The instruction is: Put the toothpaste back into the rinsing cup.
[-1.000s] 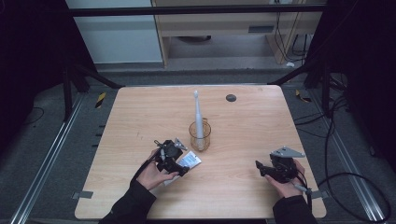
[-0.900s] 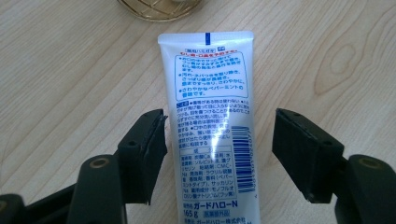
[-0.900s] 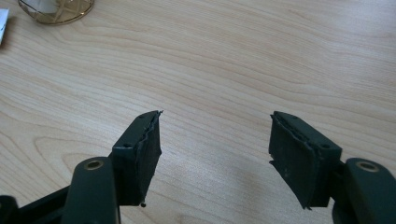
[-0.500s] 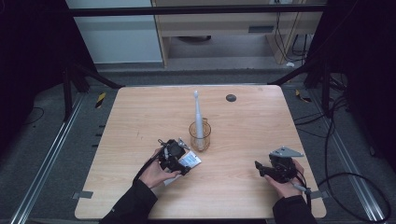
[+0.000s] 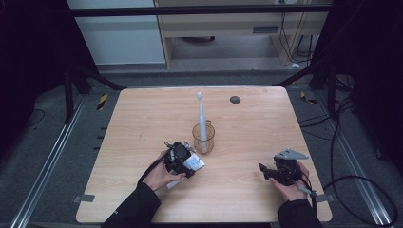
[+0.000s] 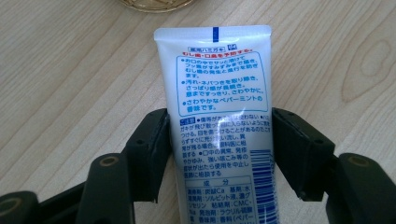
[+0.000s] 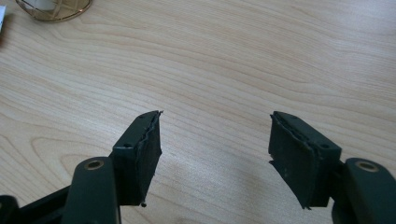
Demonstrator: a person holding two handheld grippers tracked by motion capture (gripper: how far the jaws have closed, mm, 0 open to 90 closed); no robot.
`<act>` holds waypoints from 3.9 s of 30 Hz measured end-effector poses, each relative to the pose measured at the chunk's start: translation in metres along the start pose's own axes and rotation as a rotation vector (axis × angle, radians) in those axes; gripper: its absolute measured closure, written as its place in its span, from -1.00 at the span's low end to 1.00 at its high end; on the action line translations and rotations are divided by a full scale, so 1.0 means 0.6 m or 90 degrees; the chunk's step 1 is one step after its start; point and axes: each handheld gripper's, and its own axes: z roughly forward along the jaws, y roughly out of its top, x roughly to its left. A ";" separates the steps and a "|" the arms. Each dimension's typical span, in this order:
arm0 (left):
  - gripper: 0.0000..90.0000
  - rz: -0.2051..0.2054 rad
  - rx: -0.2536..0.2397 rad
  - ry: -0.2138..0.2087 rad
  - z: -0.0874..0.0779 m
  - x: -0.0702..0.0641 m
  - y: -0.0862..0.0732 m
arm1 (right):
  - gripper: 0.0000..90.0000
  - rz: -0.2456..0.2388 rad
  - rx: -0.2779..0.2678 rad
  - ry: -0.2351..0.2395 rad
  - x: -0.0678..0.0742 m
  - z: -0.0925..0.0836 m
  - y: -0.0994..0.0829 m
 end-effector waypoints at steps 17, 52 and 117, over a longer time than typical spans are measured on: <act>0.45 -0.027 -0.020 0.002 -0.018 -0.004 -0.004 | -0.22 0.002 0.000 -0.002 -0.003 -0.001 -0.001; 0.53 -0.079 -0.302 0.053 -0.167 0.010 -0.028 | -0.30 0.003 -0.017 -0.012 -0.006 -0.005 -0.001; 0.52 -0.085 -0.596 0.072 -0.123 0.014 0.145 | -0.35 0.002 -0.017 -0.014 -0.009 0.011 -0.006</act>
